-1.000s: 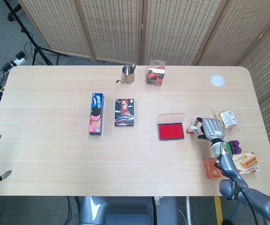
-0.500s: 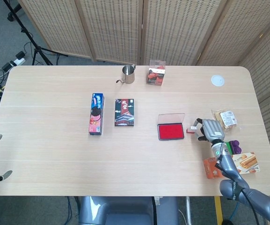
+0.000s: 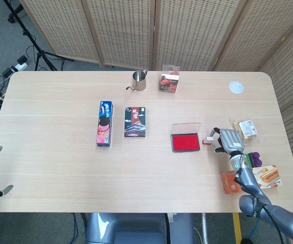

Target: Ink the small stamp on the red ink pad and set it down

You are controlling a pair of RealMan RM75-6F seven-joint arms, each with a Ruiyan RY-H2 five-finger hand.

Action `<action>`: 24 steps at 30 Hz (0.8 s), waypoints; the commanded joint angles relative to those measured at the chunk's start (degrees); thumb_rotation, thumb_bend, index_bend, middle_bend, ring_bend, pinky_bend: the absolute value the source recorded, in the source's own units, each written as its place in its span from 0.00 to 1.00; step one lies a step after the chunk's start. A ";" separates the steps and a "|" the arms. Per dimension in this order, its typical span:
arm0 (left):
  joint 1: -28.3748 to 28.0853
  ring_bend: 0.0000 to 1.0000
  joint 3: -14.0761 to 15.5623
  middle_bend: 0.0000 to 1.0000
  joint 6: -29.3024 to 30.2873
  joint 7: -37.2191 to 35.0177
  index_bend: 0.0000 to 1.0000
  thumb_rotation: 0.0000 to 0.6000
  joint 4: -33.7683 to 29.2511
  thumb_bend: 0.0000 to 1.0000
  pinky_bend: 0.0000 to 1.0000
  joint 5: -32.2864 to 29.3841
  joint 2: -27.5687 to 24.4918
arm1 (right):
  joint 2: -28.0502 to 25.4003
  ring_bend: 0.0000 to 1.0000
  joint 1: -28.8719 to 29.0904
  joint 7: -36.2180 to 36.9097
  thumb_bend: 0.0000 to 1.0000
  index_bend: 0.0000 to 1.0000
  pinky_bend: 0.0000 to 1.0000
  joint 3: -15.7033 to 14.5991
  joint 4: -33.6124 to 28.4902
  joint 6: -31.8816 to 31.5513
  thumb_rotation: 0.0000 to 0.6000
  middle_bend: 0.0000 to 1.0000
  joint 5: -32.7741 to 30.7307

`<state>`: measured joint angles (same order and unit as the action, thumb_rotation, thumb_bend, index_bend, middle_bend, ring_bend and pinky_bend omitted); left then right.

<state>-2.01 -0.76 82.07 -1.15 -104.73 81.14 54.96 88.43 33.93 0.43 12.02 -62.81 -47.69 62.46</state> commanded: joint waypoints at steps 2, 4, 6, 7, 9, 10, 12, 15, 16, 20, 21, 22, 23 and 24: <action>0.06 0.00 -0.01 0.00 0.14 -0.33 0.00 1.00 -0.05 0.00 0.00 0.12 -0.11 | -0.70 1.00 -0.23 0.47 0.35 0.39 1.00 0.26 -0.93 -0.42 1.00 0.95 0.19; 0.14 0.00 -0.01 0.00 0.32 -0.67 0.00 1.00 -0.05 0.00 0.00 0.24 -0.24 | -1.80 1.00 -0.62 0.76 0.35 0.39 1.00 0.46 -2.48 -1.46 1.00 0.94 0.75; 0.28 0.00 0.05 0.00 0.56 -1.21 0.00 1.00 -0.04 0.00 0.00 0.51 -0.41 | -3.74 1.00 -1.64 1.24 0.35 0.38 1.00 0.46 -5.30 -3.71 1.00 0.91 2.07; 0.43 0.00 0.11 0.00 0.83 -1.57 0.00 1.00 0.05 0.00 0.00 0.77 -0.49 | -5.30 0.99 -2.58 1.52 0.34 0.37 1.00 0.21 -7.34 -5.44 1.00 0.86 3.21; 0.60 0.00 0.25 0.00 1.15 -1.72 0.00 1.00 0.31 0.00 0.00 1.15 -0.44 | -7.48 0.89 -3.95 1.98 0.30 0.32 0.98 -0.34 -9.94 -7.68 1.00 0.73 4.84; 0.67 0.00 0.44 0.00 1.16 -1.83 0.00 1.00 0.41 0.00 0.00 1.45 -0.45 | -9.18 0.76 -5.20 2.70 0.27 0.27 0.90 -0.70 -12.00 -9.94 1.00 0.62 6.37; 0.79 0.00 0.53 0.00 1.43 -2.21 0.00 1.00 0.56 0.00 0.00 1.86 -0.51 | -11.94 0.40 -7.44 4.40 0.16 0.11 0.59 -1.66 -15.32 -13.85 1.00 0.34 9.51; 1.23 0.00 0.59 0.00 2.47 -3.25 0.00 1.00 0.84 0.00 0.00 2.67 -0.67 | -16.32 0.06 -11.18 5.47 0.02 0.00 0.25 -4.09 -19.78 -20.39 1.00 0.06 15.13; 1.39 0.00 0.62 0.00 2.80 -3.55 0.00 1.00 0.93 0.00 0.00 2.90 -0.74 | -17.73 0.01 -12.35 5.06 0.00 0.00 0.16 -4.91 -21.19 -22.47 1.00 0.01 16.80; 2.09 0.00 1.01 0.00 4.07 -4.23 0.00 1.00 1.38 0.00 0.00 4.03 -0.80 | -21.22 0.00 -16.07 3.34 0.00 0.00 0.01 -6.84 -25.05 -29.30 1.00 0.00 21.06; 2.30 0.00 1.15 0.00 4.42 -4.31 0.00 1.00 1.54 0.00 0.00 4.36 -0.77 | -21.78 0.00 -17.00 2.93 0.00 0.00 0.00 -7.20 -25.71 -30.94 1.00 0.00 21.82; 2.57 0.00 1.30 0.00 4.89 -4.45 0.00 1.00 1.77 0.00 0.00 4.73 -0.72 | -22.29 0.00 -18.17 2.40 0.00 0.00 0.00 -7.67 -26.38 -33.03 1.00 0.00 22.82; 2.77 0.00 1.37 0.00 5.27 -4.64 0.00 1.00 1.93 0.00 0.00 4.98 -0.67 | -22.52 0.00 -19.02 2.03 0.00 0.00 0.00 -8.01 -26.76 -34.45 1.00 0.00 23.53; 2.94 0.00 1.36 0.00 5.68 -4.85 0.00 1.00 2.06 0.00 0.00 5.17 -0.63 | -22.61 0.00 -19.77 1.70 0.00 0.00 0.00 -8.28 -27.01 -35.66 1.00 0.00 24.05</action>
<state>0.67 0.49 87.38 -5.76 -102.89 86.02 54.27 67.60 17.18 3.41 5.39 -87.68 -79.44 83.78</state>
